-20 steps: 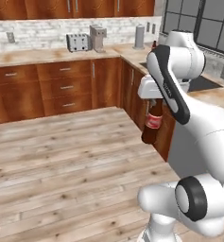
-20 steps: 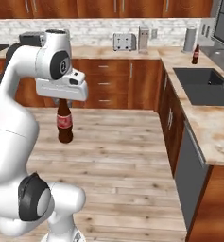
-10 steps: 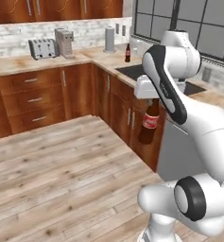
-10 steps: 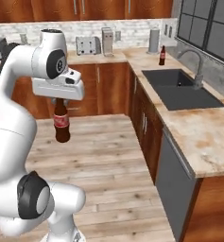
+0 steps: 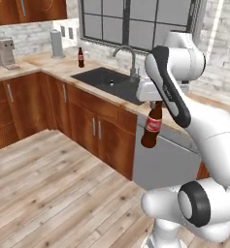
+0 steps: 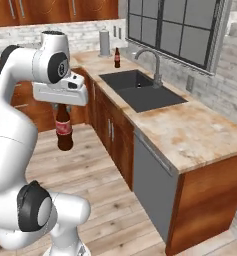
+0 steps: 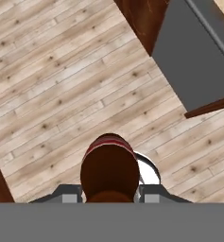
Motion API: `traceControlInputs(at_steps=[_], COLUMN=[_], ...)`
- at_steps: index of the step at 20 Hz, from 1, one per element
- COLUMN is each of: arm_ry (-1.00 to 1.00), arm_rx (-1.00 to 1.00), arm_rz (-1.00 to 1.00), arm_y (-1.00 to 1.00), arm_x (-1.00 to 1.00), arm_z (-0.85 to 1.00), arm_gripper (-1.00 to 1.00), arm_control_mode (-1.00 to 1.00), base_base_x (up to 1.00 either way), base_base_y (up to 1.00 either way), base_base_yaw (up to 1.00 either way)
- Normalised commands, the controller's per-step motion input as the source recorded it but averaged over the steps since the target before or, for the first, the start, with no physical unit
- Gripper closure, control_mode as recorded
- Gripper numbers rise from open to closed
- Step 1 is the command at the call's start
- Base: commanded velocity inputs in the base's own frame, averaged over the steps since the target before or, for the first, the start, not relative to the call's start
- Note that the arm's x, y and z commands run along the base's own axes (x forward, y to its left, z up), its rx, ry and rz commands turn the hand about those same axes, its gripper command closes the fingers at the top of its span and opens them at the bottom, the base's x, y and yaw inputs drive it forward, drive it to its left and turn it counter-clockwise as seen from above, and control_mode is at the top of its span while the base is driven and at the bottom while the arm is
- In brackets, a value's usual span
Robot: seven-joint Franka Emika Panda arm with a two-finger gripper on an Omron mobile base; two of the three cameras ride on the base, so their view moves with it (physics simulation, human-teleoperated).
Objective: Place the large bottle from the dining counter next to the other large bottle outside the sink, and place the small bottle from the dining counter next to the other small bottle inside the sink.
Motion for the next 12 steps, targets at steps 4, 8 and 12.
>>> traceControlInputs(at_steps=[4, 8, 12], arm_ry=[0.0, 0.0, 0.0], arm_rx=[0.0, 0.0, 0.0], arm_rz=[0.0, 0.0, 0.0], arm_y=[0.0, 0.0, 0.0], arm_x=[0.0, 0.0, 0.0], arm_z=[0.0, 0.0, 0.0], arm_gripper=[1.0, 1.0, 1.0], arm_control_mode=[1.0, 1.0, 1.0], base_base_x=[0.6, 1.0, 0.57], base_base_y=[0.17, 0.34, 0.6], base_base_yaw=[-0.33, -0.24, -0.17])
